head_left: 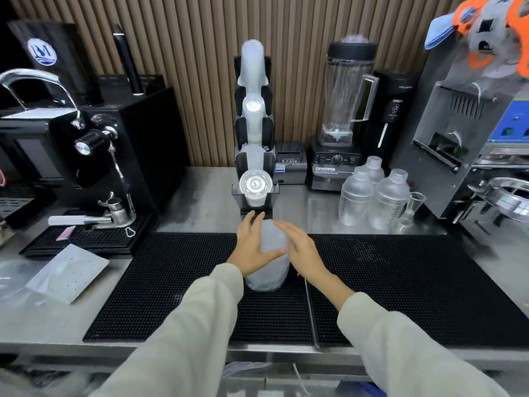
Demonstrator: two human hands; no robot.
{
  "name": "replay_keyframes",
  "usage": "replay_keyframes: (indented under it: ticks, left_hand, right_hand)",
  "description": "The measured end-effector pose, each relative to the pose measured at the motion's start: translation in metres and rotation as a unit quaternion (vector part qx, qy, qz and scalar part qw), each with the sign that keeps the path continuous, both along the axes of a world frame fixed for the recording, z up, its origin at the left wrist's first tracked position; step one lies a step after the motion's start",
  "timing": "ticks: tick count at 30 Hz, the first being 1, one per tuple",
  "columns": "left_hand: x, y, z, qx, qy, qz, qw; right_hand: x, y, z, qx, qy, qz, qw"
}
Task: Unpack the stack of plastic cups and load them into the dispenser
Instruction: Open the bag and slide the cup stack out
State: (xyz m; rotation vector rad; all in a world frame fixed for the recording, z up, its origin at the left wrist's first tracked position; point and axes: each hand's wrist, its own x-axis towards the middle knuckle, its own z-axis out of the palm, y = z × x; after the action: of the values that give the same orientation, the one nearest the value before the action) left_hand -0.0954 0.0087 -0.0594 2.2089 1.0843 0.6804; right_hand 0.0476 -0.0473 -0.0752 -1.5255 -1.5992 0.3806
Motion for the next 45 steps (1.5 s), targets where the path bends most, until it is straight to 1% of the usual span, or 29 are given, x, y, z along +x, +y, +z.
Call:
replay_keyframes:
  ticks: [4, 7, 9, 11, 12, 14, 16, 18, 20, 21, 22, 23, 24, 25, 26, 27, 28, 29, 31, 32, 33, 35, 36, 38, 39, 41, 43, 45]
  left_hand:
    - [-0.002, 0.004, -0.012, -0.101, -0.046, 0.022, 0.994]
    - [-0.002, 0.005, -0.024, -0.126, -0.066, 0.034, 0.989]
    - [-0.001, 0.003, -0.03, -0.129, -0.081, 0.038, 0.988]
    - [0.0, 0.003, -0.037, -0.134, -0.103, 0.038, 0.985]
    - [0.0, 0.004, -0.039, -0.134, -0.112, 0.037, 0.984]
    - [0.001, 0.004, -0.039, -0.137, -0.122, 0.032, 0.982]
    - [0.001, 0.006, -0.039, -0.141, -0.125, 0.026, 0.982]
    - [-0.001, 0.004, -0.038, -0.138, -0.127, 0.026, 0.982]
    - [-0.003, 0.003, -0.041, -0.139, -0.126, 0.032, 0.982]
    - [-0.004, 0.002, -0.045, -0.14, -0.126, 0.036, 0.981]
    - [-0.004, 0.0, -0.05, -0.143, -0.127, 0.045, 0.981]
    - [-0.005, -0.002, -0.053, -0.148, -0.129, 0.054, 0.979]
    - [-0.005, -0.003, -0.056, -0.154, -0.125, 0.064, 0.978]
    - [-0.006, -0.004, -0.057, -0.157, -0.105, 0.071, 0.979]
    - [-0.007, -0.002, -0.056, -0.155, -0.061, 0.082, 0.983]
    - [-0.008, 0.001, -0.056, -0.149, 0.0, 0.09, 0.985]
    - [-0.011, 0.002, -0.052, -0.145, 0.055, 0.09, 0.984]
    - [-0.013, 0.006, -0.048, -0.14, 0.09, 0.085, 0.982]
    - [-0.018, 0.013, -0.038, -0.122, 0.097, 0.07, 0.985]
    - [-0.02, 0.015, -0.031, -0.115, 0.075, 0.051, 0.989]
    - [-0.022, 0.015, -0.022, -0.115, 0.034, 0.025, 0.992]
    - [-0.021, 0.015, -0.004, -0.124, -0.071, -0.014, 0.99]
    - [-0.018, 0.016, 0.002, -0.125, -0.096, -0.022, 0.987]
    - [-0.013, 0.016, 0.002, -0.132, -0.092, -0.035, 0.986]
    - [-0.011, 0.015, -0.002, -0.136, -0.083, -0.033, 0.987]
    - [-0.012, 0.013, -0.018, -0.143, -0.069, -0.012, 0.987]
    - [-0.015, 0.011, -0.026, -0.143, -0.075, 0.013, 0.987]
    - [-0.017, 0.011, -0.033, -0.143, -0.079, 0.005, 0.987]
  right_hand:
    - [0.005, -0.006, -0.02, -0.096, 0.029, 0.048, 0.994]
    - [0.009, -0.007, -0.024, -0.135, 0.035, 0.037, 0.99]
    - [0.007, -0.005, -0.021, -0.148, 0.055, 0.029, 0.987]
    - [0.005, -0.004, -0.018, -0.164, 0.117, 0.018, 0.979]
    - [0.005, -0.003, -0.019, -0.167, 0.169, 0.019, 0.971]
    - [0.006, -0.004, -0.022, -0.156, 0.28, 0.018, 0.947]
    - [0.008, -0.007, -0.03, -0.133, 0.367, 0.011, 0.921]
    - [0.011, -0.012, -0.039, -0.117, 0.441, 0.015, 0.89]
    - [0.01, -0.017, -0.047, -0.121, 0.48, 0.007, 0.869]
    - [0.009, -0.019, -0.05, -0.123, 0.475, -0.011, 0.871]
    - [0.007, -0.019, -0.05, -0.123, 0.45, -0.034, 0.884]
    - [0.006, -0.017, -0.047, -0.124, 0.389, -0.065, 0.911]
    - [0.006, -0.012, -0.045, -0.129, 0.293, -0.095, 0.943]
    - [0.006, -0.007, -0.042, -0.151, 0.183, -0.107, 0.966]
    - [0.007, -0.001, -0.039, -0.185, 0.09, -0.103, 0.973]
    - [0.007, 0.002, -0.031, -0.228, 0.034, -0.097, 0.968]
    - [0.009, 0.005, -0.024, -0.263, 0.006, -0.098, 0.96]
    - [0.011, 0.008, -0.015, -0.283, -0.004, -0.102, 0.954]
    - [0.019, 0.011, 0.005, -0.26, 0.01, -0.138, 0.956]
    - [0.022, 0.011, 0.016, -0.223, 0.027, -0.152, 0.962]
    - [0.023, 0.011, 0.027, -0.18, 0.051, -0.14, 0.972]
    - [0.018, 0.011, 0.042, -0.108, 0.113, -0.061, 0.986]
    - [0.012, 0.011, 0.044, -0.106, 0.135, -0.02, 0.985]
    - [0.0, 0.013, 0.036, -0.143, 0.123, 0.018, 0.982]
    - [-0.005, 0.014, 0.028, -0.163, 0.124, 0.017, 0.979]
    - [-0.011, 0.013, 0.015, -0.174, 0.169, 0.001, 0.97]
    - [-0.011, 0.013, 0.006, -0.173, 0.212, -0.01, 0.962]
    - [-0.011, 0.011, -0.001, -0.179, 0.2, -0.004, 0.963]
